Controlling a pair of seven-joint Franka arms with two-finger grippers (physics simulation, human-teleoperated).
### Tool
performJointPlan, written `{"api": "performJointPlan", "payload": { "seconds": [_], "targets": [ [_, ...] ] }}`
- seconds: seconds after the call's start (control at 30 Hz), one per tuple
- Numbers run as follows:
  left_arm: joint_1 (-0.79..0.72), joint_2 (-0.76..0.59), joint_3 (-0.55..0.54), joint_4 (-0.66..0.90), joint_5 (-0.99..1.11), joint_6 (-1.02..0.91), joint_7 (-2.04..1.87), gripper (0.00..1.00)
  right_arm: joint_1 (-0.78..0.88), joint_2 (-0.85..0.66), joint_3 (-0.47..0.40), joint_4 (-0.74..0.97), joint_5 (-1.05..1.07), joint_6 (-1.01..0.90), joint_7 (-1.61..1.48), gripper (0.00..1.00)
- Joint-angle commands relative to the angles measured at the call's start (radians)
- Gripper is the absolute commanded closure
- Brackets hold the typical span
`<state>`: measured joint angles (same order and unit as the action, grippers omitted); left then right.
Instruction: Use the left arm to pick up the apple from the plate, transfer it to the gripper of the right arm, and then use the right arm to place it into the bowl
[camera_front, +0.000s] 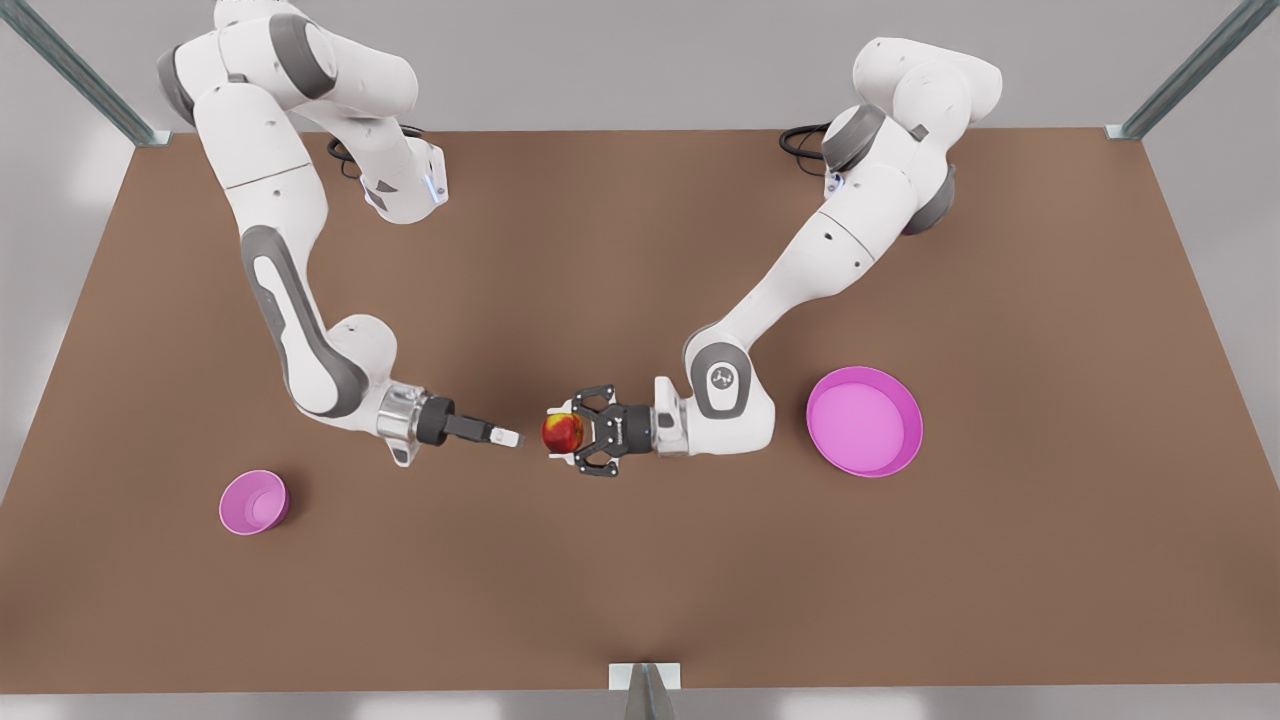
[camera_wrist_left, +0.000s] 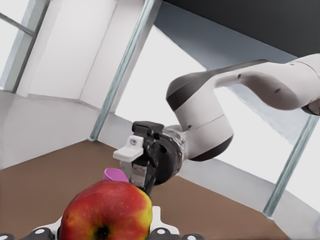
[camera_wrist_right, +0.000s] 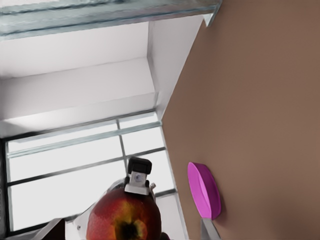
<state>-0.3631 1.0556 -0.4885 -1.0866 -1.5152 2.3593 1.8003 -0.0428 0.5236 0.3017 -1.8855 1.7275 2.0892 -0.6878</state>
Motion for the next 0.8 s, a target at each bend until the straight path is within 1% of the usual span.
{"api": "performJointPlan", "payload": {
  "seconds": [0.0, 0.07, 0.13, 0.27, 0.3, 0.33, 0.37, 0.47, 0.77],
  "targets": [
    [0.0, -0.002, -0.001, 0.001, -0.005, 0.008, 0.567, 0.38, 0.001, 0.01, 0.001, 0.019, 0.08, 0.052, -0.892, 0.0],
    [0.0, 0.006, 0.001, 0.001, -0.005, 0.008, 0.567, 0.38, -0.008, 0.026, -0.009, 0.06, -0.051, 0.025, -0.862, 0.0],
    [-0.007, 0.006, 0.001, 0.002, -0.005, 0.009, 0.567, 0.38, -0.042, 0.081, -0.029, 0.164, -0.287, -0.087, -0.793, 0.0],
    [-0.016, 0.021, 0.001, 0.016, -0.003, 0.021, 0.567, 0.38, -0.025, 0.098, -0.018, 0.148, -0.272, -0.069, -0.791, 0.0],
    [-0.016, 0.021, 0.001, 0.016, -0.005, 0.021, 0.567, 0.38, -0.025, 0.096, -0.012, 0.129, -0.233, -0.067, -0.797, 0.0],
    [-0.022, 0.021, 0.001, 0.016, -0.003, 0.024, 0.567, 0.38, -0.031, 0.082, 0.025, 0.076, -0.16, -0.043, -0.823, 0.0],
    [-0.022, 0.021, 0.001, 0.016, -0.003, 0.031, 0.567, 0.38, -0.034, 0.064, 0.066, 0.026, -0.028, 0.0, -0.871, 0.0],
    [-0.023, 0.021, 0.004, 0.014, -0.003, 0.037, 0.567, 0.38, -0.038, 0.064, 0.088, 0.023, 0.004, 0.028, -0.874, 0.0],
    [-0.023, 0.021, 0.008, 0.014, -0.003, 0.038, 0.567, 0.38, -0.054, 0.049, 0.109, -0.007, 0.017, 0.035, -0.883, 0.0]
  ]
}}
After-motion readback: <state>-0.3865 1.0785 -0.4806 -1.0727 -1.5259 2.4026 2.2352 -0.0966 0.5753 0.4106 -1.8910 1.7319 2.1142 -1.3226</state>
